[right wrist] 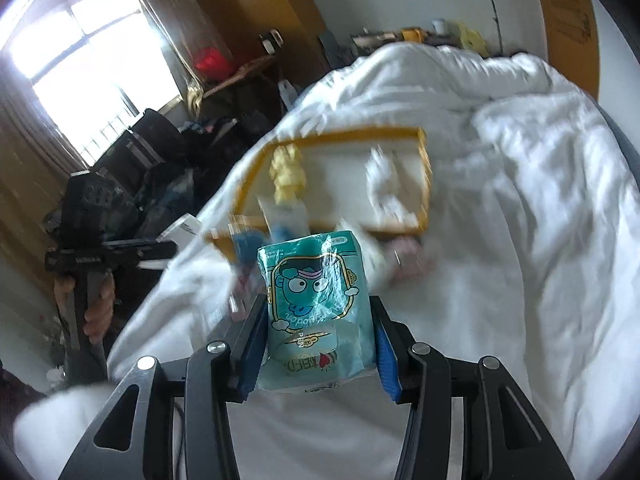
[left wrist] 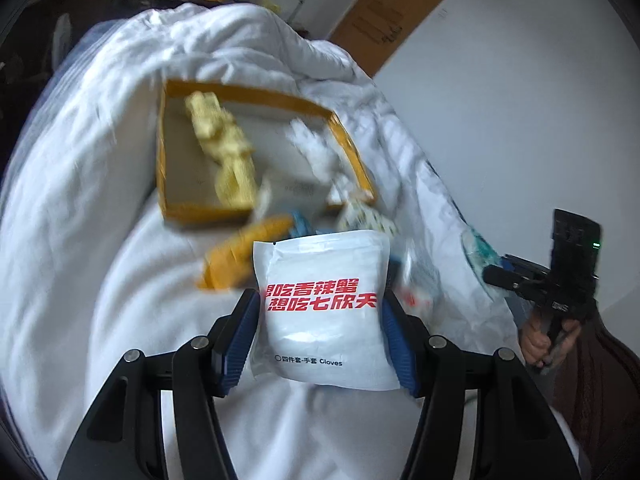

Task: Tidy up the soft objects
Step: 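Place the white pouch in the box with the left gripper while the right places the teal pack, then grasp the white foam block with the left gripper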

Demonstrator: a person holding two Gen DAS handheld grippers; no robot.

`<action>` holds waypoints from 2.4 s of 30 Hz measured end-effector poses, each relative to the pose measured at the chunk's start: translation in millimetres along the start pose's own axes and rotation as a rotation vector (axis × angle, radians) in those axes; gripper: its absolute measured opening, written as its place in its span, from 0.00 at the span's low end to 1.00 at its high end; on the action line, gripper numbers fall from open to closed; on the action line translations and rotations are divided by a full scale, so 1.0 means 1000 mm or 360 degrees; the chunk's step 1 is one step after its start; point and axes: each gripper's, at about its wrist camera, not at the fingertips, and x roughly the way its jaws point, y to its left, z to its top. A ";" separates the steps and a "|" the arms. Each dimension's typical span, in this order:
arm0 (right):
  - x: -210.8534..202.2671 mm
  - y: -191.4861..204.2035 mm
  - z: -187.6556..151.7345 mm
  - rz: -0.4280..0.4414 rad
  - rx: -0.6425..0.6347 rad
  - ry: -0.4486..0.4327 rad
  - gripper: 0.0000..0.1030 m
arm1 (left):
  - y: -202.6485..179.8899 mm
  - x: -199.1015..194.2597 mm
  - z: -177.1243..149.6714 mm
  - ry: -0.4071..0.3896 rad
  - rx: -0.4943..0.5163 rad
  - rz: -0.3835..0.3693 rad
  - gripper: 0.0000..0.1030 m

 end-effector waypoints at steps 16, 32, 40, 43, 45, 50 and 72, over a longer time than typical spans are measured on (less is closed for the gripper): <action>0.156 -0.045 0.130 0.0010 0.0236 0.0092 0.50 | 0.057 0.084 0.112 -0.0027 -0.0211 0.0496 0.58; 0.192 -0.065 0.135 -0.0055 0.0355 0.0146 0.58 | 0.069 0.107 0.105 0.0026 -0.0364 0.0491 0.75; 0.175 -0.059 0.133 0.0018 0.0343 0.0098 0.69 | 0.062 0.065 0.100 -0.0102 -0.0364 0.0344 0.83; 0.152 -0.043 0.128 0.0041 0.0259 0.0042 0.69 | 0.053 0.037 0.087 -0.0171 -0.0337 0.0290 0.83; 0.137 -0.033 0.121 0.0071 0.0230 0.0017 0.69 | 0.044 0.024 0.076 -0.0188 -0.0290 0.0271 0.83; 0.080 0.005 0.077 0.0179 0.0096 -0.0070 0.69 | 0.021 -0.002 0.022 -0.0123 -0.0121 0.0219 0.83; 0.073 0.013 -0.058 0.0267 0.0250 0.0122 0.67 | -0.010 0.009 -0.080 0.0284 0.0233 0.0003 0.83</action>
